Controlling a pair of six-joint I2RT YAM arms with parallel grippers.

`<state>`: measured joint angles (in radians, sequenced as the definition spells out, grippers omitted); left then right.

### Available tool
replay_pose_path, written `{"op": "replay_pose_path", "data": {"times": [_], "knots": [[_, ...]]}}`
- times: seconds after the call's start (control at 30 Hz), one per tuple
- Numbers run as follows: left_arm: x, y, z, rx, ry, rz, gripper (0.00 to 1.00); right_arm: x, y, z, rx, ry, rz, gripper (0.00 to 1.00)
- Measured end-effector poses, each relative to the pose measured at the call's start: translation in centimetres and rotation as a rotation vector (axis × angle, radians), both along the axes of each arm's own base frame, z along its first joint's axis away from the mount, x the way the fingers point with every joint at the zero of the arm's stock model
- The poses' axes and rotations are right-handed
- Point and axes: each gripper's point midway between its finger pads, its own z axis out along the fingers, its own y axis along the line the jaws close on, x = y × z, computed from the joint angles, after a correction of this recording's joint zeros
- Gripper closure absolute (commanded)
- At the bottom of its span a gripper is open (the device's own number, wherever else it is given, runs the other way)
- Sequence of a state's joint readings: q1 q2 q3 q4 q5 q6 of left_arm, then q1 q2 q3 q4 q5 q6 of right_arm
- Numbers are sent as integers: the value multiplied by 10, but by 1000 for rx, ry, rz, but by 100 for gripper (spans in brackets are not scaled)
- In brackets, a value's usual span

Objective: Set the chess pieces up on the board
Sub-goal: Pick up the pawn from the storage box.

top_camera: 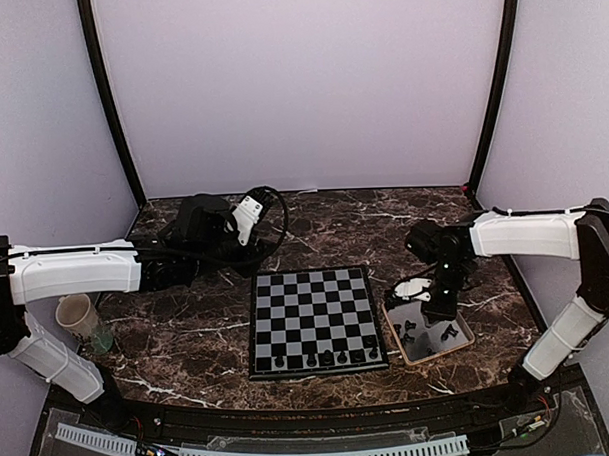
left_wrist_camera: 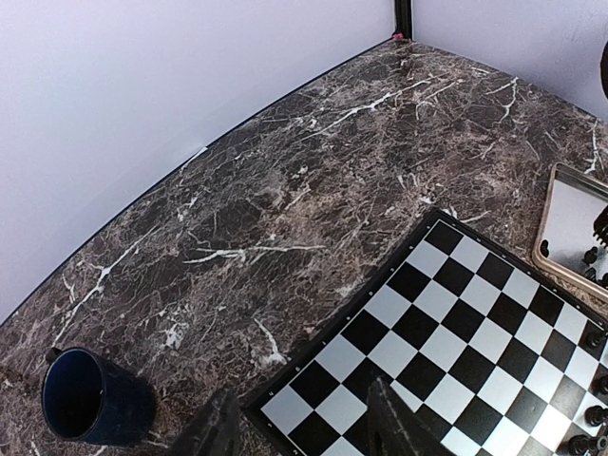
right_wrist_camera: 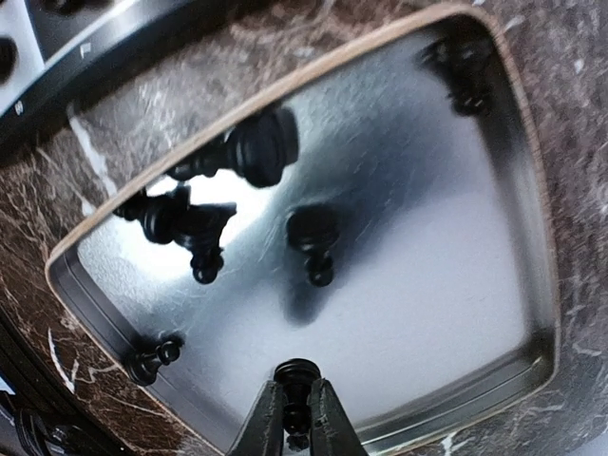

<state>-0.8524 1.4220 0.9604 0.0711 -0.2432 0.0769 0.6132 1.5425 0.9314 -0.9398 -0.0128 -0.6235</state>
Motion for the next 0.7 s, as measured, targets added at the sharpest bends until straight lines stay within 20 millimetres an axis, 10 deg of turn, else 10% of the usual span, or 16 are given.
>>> {"op": "replay_pose_path", "data": {"times": [0.7], "knots": [[13, 18, -2, 2, 9, 80, 51, 44, 148, 48, 120, -112, 251, 88]]}}
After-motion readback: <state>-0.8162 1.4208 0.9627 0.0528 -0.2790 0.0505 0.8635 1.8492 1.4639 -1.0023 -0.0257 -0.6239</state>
